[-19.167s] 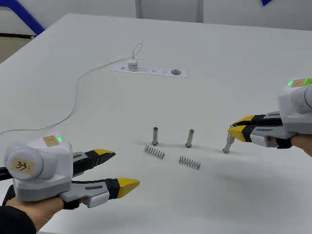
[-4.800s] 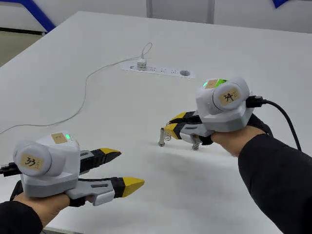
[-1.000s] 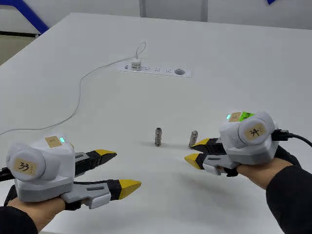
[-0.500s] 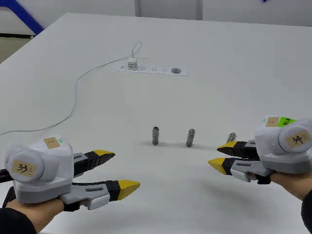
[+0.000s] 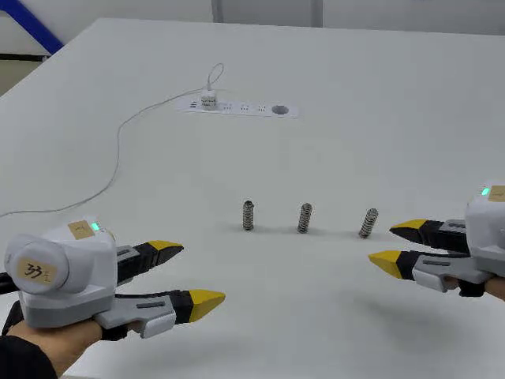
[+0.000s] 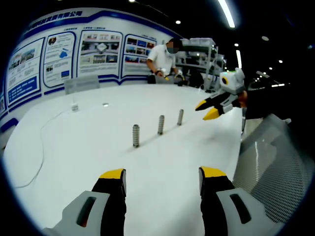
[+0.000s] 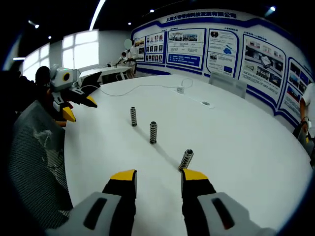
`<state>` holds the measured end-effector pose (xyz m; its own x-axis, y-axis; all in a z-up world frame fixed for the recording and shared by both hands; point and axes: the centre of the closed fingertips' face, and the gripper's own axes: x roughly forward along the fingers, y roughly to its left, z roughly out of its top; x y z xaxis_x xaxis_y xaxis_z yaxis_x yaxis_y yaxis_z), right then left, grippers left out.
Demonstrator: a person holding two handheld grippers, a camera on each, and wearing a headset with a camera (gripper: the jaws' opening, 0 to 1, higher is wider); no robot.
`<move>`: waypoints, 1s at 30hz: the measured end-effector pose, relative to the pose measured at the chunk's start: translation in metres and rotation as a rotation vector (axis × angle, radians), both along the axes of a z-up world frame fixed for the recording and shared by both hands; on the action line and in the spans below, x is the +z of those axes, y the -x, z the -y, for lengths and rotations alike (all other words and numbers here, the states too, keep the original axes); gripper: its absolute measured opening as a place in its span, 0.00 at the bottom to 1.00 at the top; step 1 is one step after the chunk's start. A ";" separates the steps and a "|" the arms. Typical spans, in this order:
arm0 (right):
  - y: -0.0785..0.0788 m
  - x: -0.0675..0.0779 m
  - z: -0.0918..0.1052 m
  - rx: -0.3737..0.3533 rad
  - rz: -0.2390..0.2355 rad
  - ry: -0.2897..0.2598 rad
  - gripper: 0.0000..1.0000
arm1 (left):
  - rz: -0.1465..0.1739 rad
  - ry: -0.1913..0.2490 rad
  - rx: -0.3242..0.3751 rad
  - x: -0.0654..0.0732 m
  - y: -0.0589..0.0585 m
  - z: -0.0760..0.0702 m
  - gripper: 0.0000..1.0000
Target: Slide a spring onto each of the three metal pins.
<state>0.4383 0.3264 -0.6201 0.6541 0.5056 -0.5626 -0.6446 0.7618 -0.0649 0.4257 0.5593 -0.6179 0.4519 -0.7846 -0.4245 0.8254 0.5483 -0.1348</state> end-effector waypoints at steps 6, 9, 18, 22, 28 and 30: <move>0.008 0.003 0.003 0.005 0.022 -0.018 0.43 | 0.000 0.000 0.000 0.000 0.000 0.000 0.61; 0.011 0.002 0.005 -0.005 0.021 -0.033 0.46 | 0.000 0.001 0.000 0.000 0.000 0.000 0.61; 0.016 0.003 0.011 -0.031 0.038 -0.060 0.49 | 0.001 0.005 0.000 0.000 -0.001 0.001 0.62; 0.016 0.005 0.014 -0.059 0.051 -0.080 0.50 | 0.001 0.006 0.000 0.000 -0.001 0.001 0.62; 0.017 0.002 0.015 -0.074 0.055 -0.073 0.51 | 0.002 0.008 0.002 0.000 -0.001 0.001 0.62; 0.017 0.002 0.014 -0.076 0.056 -0.081 0.51 | 0.003 0.009 0.002 0.000 -0.001 0.001 0.62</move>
